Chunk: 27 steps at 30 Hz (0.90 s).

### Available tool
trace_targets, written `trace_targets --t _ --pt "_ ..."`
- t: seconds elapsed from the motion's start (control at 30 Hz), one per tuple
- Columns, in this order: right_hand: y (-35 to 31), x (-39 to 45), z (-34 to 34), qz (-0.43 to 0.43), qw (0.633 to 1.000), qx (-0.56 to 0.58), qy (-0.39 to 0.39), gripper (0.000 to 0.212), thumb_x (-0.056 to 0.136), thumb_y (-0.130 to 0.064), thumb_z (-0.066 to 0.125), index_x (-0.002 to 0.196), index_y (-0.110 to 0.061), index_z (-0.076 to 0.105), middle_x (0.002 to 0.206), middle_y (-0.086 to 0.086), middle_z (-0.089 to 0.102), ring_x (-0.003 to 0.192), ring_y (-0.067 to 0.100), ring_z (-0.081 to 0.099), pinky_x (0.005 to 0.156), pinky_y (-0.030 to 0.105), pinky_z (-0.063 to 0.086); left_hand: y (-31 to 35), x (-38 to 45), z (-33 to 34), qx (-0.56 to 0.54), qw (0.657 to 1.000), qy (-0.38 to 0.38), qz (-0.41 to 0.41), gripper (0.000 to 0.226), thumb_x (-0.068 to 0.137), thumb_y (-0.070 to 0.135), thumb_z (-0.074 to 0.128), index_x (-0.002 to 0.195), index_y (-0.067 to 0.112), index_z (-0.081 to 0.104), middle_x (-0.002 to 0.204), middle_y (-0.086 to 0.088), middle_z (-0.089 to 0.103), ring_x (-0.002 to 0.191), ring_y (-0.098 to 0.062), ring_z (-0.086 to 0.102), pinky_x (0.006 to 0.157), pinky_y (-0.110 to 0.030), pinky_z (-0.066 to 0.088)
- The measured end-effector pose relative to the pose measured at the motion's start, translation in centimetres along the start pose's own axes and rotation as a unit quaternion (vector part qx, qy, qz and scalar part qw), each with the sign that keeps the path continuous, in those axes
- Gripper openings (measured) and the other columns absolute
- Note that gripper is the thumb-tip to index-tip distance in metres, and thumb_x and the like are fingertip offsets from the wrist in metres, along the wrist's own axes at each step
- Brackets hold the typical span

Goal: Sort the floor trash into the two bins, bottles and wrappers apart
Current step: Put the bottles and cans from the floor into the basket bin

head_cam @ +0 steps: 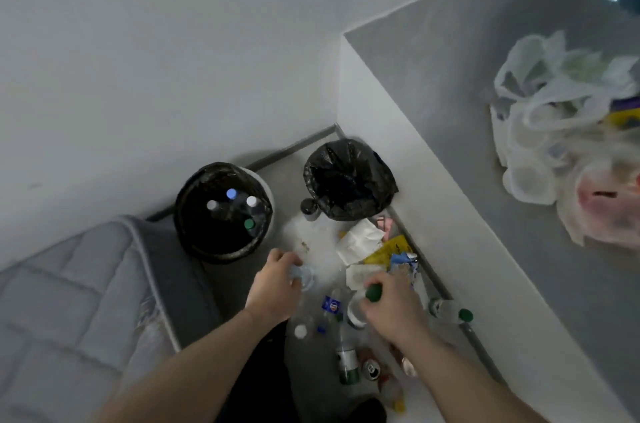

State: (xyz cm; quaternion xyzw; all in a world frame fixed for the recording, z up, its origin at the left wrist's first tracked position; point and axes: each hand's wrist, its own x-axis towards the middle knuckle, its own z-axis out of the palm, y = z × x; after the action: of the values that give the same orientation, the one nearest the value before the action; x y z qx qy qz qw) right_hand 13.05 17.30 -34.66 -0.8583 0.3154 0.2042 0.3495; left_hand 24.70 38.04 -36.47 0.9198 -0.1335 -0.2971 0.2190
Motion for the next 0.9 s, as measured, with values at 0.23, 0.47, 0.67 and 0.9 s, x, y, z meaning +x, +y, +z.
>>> trace_targets --t 0.23,0.47,0.67,0.9 --pt "-11.8 0.3 -4.0 -0.11 0.992 -0.057 -0.017 0.021 0.077 -0.038 0.07 0.097 -0.035 0.064 0.1 -0.015 0.053 0.087 0.012 0.057 0.075 0.032 0.05 -1.1 -3.5 -9.9 -0.07 0.99 0.098 -0.078 0.032 0.084 0.027 0.06 0.116 0.028 0.061 0.117 0.011 0.047 0.093 -0.023 0.062 0.084 -0.036 0.051" --pt "-21.7 4.7 -2.3 -0.181 0.983 -0.028 -0.02 0.017 0.08 -0.033 0.071 0.097 -0.031 0.067 0.099 -0.015 0.055 0.086 0.01 0.057 0.077 0.031 0.049 -6.9 -0.1 -17.0 -0.1 0.977 0.142 -0.121 0.027 0.089 0.028 0.06 0.117 0.028 0.063 0.118 0.014 0.047 0.097 -0.019 0.059 0.083 -0.033 0.049" --pt "-26.2 9.1 1.6 -0.196 0.978 -0.045 -0.051 0.017 0.081 -0.035 0.072 0.096 -0.033 0.065 0.099 -0.017 0.055 0.086 0.006 0.058 0.073 0.023 0.044 -11.6 4.9 -19.1 -0.086 0.976 0.114 -0.162 0.03 0.09 0.025 0.056 0.119 0.025 0.064 0.123 0.007 0.048 0.102 -0.026 0.058 0.088 -0.035 0.049" --pt "-29.0 13.5 7.4 -0.182 0.976 -0.072 -0.091 0.018 0.082 -0.037 0.073 0.096 -0.034 0.063 0.1 -0.016 0.054 0.089 0.007 0.056 0.078 0.024 0.046 -16.3 10.5 -18.0 -0.102 0.971 0.06 -0.207 0.033 0.091 0.026 0.053 0.121 0.024 0.066 0.128 0.005 0.048 0.108 -0.029 0.057 0.085 -0.03 0.043"
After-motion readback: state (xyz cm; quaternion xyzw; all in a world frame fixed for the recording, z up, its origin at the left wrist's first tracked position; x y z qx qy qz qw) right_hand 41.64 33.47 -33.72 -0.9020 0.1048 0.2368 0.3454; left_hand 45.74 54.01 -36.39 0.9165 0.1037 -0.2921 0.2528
